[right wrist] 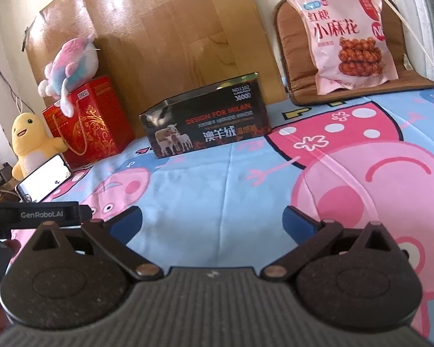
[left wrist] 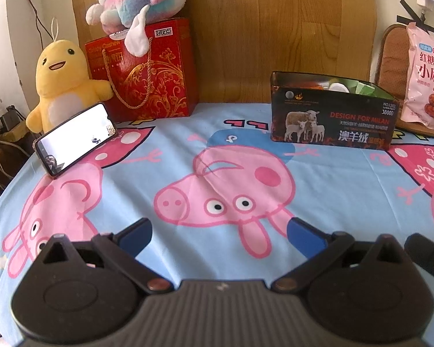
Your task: Organize snacks
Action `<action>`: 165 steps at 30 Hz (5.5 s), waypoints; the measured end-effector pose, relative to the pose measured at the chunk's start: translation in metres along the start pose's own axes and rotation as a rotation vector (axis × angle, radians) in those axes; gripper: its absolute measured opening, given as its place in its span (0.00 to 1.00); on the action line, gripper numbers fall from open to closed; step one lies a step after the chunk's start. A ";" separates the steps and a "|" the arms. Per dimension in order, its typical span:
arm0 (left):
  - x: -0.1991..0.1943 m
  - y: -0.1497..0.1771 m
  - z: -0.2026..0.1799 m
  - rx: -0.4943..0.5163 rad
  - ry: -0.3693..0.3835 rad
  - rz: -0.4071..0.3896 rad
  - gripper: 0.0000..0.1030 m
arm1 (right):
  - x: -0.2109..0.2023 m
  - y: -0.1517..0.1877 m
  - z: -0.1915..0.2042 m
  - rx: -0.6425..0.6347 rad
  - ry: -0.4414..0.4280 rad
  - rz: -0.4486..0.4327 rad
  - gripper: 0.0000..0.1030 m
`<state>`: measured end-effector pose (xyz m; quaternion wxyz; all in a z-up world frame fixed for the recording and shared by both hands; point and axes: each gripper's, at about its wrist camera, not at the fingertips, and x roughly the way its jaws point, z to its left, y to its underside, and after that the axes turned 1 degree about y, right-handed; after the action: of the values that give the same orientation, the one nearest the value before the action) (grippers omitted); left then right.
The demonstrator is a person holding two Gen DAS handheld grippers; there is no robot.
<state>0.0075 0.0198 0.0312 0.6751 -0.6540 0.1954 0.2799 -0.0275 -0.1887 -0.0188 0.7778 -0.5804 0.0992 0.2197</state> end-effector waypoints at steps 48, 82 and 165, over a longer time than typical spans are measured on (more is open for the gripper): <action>-0.016 -0.007 -0.010 0.017 0.034 -0.050 1.00 | -0.009 -0.007 -0.007 0.031 0.026 -0.042 1.00; 0.000 -0.015 -0.014 -0.009 0.032 0.025 1.00 | -0.005 -0.007 -0.015 0.052 0.017 -0.018 1.00; -0.009 -0.015 -0.015 0.009 0.012 -0.030 1.00 | -0.005 -0.002 -0.018 0.060 -0.026 -0.005 1.00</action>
<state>0.0117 0.0039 0.0470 0.6808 -0.6556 0.1911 0.2649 -0.0297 -0.2072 -0.0207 0.7968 -0.5540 0.0941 0.2223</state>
